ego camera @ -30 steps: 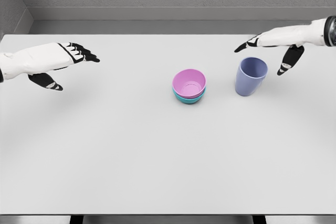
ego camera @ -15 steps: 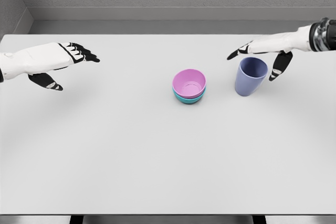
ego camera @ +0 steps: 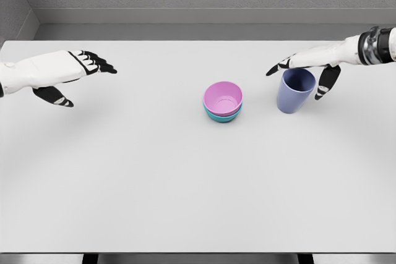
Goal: Stacking bowl and cup with both arms
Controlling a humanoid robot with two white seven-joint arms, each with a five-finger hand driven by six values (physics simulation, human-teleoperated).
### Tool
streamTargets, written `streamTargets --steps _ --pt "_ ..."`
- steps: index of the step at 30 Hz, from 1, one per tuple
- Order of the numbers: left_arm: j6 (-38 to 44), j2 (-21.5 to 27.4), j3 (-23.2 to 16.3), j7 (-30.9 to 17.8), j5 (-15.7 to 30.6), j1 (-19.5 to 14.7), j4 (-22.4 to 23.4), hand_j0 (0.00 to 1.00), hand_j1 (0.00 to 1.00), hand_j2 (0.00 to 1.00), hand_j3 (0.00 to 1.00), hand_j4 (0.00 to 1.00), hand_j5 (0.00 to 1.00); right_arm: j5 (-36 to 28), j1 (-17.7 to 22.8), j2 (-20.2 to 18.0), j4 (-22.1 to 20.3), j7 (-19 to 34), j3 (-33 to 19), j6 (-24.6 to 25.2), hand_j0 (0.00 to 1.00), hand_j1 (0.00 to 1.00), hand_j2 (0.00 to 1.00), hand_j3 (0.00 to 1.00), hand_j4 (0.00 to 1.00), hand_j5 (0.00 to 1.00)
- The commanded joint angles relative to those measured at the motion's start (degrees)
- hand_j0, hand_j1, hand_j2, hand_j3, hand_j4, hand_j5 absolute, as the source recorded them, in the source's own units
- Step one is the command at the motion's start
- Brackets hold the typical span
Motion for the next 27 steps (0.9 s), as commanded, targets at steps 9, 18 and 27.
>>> streamTargets --steps 9,18,27 --pt "0.15 0.43 0.02 0.03 0.33 0.00 -0.05 1.00 1.00 1.00 1.00 1.00 1.00 -0.23 0.35 0.59 0.77 -0.02 -0.06 0.20 1.00 1.00 1.00 1.00 1.00 1.00" --pt "0.15 0.52 0.02 0.03 0.42 0.00 -0.05 1.00 1.00 1.00 1.00 1.00 1.00 -0.23 0.44 1.29 2.00 -0.02 -0.06 0.20 1.00 1.00 1.00 1.00 1.00 1.00" --pt "0.15 0.52 0.02 0.03 0.42 0.09 -0.05 1.00 1.00 1.00 1.00 1.00 1.00 -0.23 0.62 2.44 3.32 -0.02 0.02 0.20 1.00 1.00 1.00 1.00 1.00 1.00"
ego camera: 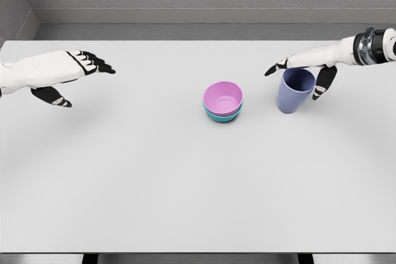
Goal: Stacking bowl and cup with both arms
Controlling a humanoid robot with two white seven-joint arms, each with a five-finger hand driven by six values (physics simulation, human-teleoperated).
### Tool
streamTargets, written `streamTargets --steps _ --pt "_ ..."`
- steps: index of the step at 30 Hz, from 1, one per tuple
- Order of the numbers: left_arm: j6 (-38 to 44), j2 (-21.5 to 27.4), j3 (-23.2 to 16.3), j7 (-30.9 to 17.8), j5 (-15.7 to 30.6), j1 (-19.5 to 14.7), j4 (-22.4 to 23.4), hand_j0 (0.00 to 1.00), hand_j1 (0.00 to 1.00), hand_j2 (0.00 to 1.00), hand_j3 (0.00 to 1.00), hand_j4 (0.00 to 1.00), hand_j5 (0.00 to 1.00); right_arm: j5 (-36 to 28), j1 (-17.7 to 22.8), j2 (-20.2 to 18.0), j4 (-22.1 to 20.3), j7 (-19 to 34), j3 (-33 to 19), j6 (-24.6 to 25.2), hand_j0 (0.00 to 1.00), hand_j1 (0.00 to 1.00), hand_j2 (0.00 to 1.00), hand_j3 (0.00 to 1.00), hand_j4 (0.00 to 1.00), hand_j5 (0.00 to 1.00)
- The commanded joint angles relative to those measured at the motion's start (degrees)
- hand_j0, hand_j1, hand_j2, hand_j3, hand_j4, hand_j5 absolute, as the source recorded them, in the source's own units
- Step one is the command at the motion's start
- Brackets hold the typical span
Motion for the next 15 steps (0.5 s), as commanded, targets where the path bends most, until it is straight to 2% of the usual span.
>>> streamTargets --steps 1,10,15 --pt "0.15 0.05 0.02 0.03 0.40 0.00 0.00 1.00 1.00 1.00 1.00 1.00 1.00 -0.23 0.00 0.28 0.25 -0.02 -0.05 0.10 1.00 1.00 1.00 1.00 1.00 1.00" --pt "0.15 0.14 0.02 0.03 0.58 -0.09 0.00 1.00 1.00 1.00 1.00 1.00 1.00 -0.23 0.09 0.28 1.04 -0.02 -0.04 0.19 1.00 1.00 1.00 1.00 1.00 1.00" --pt "0.15 0.14 0.02 0.03 0.67 0.00 0.00 1.00 1.00 1.00 1.00 1.00 1.00 -0.23 0.09 0.28 1.31 -0.02 -0.04 0.19 0.97 0.97 0.97 0.97 0.97 0.97"
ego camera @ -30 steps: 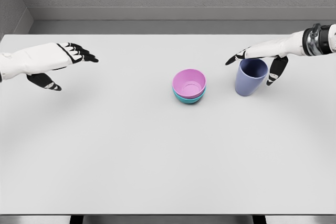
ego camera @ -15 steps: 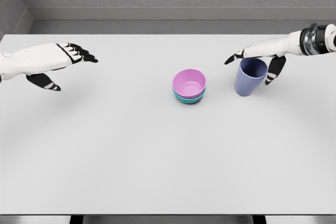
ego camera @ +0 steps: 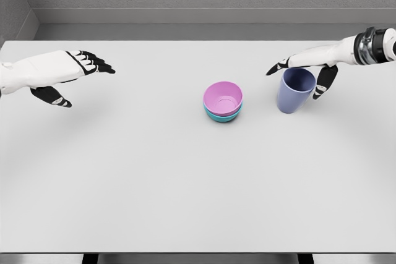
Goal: Stacking bowl and cup with both arms
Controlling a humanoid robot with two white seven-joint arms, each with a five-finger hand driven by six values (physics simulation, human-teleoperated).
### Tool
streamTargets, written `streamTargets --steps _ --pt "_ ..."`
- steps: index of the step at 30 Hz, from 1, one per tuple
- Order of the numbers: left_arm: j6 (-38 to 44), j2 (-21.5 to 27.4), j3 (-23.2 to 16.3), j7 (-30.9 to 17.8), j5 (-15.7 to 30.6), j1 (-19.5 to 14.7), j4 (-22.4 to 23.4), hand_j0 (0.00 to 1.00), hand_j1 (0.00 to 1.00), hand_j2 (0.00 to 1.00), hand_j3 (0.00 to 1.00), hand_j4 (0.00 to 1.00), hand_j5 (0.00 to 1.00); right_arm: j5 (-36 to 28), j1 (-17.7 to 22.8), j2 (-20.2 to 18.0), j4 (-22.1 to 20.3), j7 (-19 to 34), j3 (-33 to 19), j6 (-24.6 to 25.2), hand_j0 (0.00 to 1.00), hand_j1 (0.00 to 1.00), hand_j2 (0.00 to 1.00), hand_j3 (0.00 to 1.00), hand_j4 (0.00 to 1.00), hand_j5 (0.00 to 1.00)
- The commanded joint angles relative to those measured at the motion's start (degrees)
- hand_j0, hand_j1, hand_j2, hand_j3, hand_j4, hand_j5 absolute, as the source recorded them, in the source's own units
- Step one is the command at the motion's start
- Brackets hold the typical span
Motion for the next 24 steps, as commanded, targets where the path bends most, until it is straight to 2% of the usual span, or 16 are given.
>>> streamTargets --steps 1,20,24 --pt "0.15 0.06 0.02 0.03 0.35 0.00 0.00 1.00 1.00 1.00 1.00 1.00 1.00 -0.23 0.00 0.00 0.22 -0.01 -0.08 0.10 0.96 0.96 0.96 0.96 0.96 0.96" --pt "0.15 0.06 0.02 0.03 0.18 -0.18 0.26 1.00 1.00 1.00 1.00 1.00 1.00 -0.23 0.00 0.09 0.22 -0.01 0.44 0.10 0.75 0.75 0.75 0.75 0.75 0.75" --pt "0.15 0.06 0.02 0.03 0.18 -0.18 0.35 1.00 1.00 1.00 1.00 1.00 1.00 -0.23 0.00 0.00 0.22 -0.01 0.80 0.01 0.74 0.74 0.74 0.74 0.74 0.74"
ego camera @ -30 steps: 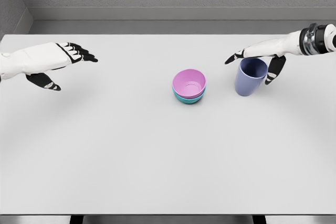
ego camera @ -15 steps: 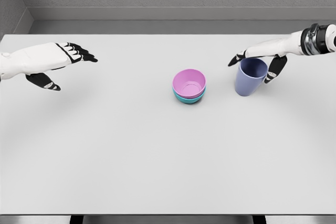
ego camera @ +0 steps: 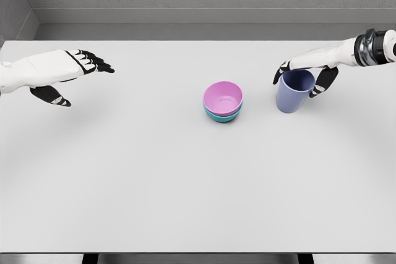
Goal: Stacking bowl and cup with both arms
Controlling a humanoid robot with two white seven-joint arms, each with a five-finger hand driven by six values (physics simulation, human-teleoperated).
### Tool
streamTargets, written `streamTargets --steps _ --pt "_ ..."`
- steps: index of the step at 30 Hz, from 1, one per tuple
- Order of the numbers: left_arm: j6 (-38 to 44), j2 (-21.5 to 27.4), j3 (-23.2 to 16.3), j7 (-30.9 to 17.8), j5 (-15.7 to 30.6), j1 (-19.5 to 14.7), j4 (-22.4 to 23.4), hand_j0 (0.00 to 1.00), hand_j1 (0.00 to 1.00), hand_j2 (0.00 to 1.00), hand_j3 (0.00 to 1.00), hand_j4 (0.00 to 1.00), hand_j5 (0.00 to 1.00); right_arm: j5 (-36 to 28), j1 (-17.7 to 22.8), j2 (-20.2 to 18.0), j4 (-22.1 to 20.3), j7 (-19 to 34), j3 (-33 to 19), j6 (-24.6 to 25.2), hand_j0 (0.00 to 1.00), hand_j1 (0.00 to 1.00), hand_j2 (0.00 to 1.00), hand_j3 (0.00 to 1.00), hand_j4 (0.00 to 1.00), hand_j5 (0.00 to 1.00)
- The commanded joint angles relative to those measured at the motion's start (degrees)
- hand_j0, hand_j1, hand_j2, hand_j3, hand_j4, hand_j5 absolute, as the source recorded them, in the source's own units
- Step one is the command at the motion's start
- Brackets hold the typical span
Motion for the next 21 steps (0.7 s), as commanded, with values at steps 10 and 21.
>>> streamTargets --steps 10,21 --pt "0.15 0.05 0.02 0.03 0.15 0.00 0.48 1.00 1.00 1.00 1.00 1.00 1.00 -0.28 -0.35 0.00 -0.46 -0.12 -0.03 -0.67 0.73 0.73 0.73 0.73 0.73 0.73" --pt "0.15 0.14 0.02 0.03 0.15 0.00 0.57 1.00 1.00 1.00 1.00 1.00 1.00 -0.28 -0.79 -0.09 -0.64 -0.12 -0.21 -0.76 0.73 0.73 0.73 0.73 0.73 0.73"
